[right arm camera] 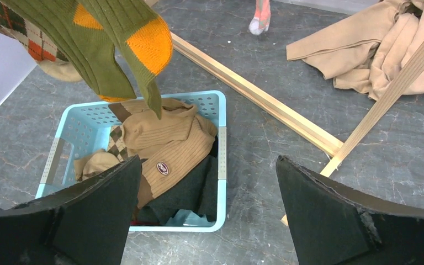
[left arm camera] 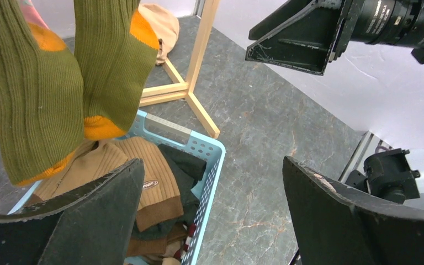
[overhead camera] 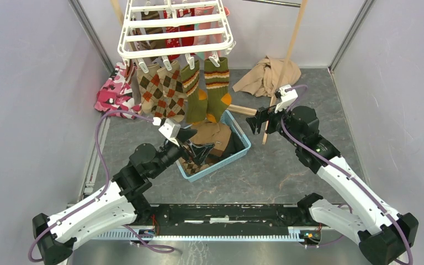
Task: Clip the socks to the hanger
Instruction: Pick up the sock from the bin.
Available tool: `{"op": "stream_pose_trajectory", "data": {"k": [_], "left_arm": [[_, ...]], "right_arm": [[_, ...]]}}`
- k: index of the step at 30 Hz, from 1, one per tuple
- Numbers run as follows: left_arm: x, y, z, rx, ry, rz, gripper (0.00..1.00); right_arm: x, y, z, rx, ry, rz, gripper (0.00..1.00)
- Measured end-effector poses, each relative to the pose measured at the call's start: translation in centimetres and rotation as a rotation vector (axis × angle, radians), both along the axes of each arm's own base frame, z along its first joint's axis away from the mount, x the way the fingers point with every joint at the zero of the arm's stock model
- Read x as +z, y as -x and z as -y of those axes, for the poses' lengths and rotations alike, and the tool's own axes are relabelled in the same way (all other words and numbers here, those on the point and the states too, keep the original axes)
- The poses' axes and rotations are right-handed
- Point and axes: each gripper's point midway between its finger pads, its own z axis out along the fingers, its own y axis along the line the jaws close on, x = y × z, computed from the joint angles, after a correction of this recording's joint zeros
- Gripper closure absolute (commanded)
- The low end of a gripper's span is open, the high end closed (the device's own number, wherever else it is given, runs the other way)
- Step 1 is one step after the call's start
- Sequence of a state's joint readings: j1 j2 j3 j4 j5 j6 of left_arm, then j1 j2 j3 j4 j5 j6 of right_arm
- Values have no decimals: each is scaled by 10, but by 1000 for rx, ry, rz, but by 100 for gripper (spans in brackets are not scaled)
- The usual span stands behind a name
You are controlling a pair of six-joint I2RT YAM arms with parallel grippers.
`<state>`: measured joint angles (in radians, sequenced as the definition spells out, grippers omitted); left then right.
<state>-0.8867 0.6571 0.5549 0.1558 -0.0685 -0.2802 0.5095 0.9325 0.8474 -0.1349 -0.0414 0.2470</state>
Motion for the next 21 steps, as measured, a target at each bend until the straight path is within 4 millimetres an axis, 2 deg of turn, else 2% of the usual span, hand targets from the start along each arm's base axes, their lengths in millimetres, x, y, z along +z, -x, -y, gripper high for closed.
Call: {"op": "stream_pose_trajectory", "data": {"k": [3,8,12,17,21], "left_arm": [[-12,0,-1,1,-17,-14,0],[-45,0,-1,9,-59,-75,0],[-66,-1,-1,23,-78,-132,0],[-82,-7,0,49,-105,-178,0],[-110,-11,3,62,-180,-239,2]], "right_arm": [[-5,1,0,6,14,-3,2],[-15,4,-7,74,58,1,2],[-32,15,-18,195,100,7,2],[-46,26,-28,309,136,38,2],[-56,32,-31,366,161,76,2]]}}
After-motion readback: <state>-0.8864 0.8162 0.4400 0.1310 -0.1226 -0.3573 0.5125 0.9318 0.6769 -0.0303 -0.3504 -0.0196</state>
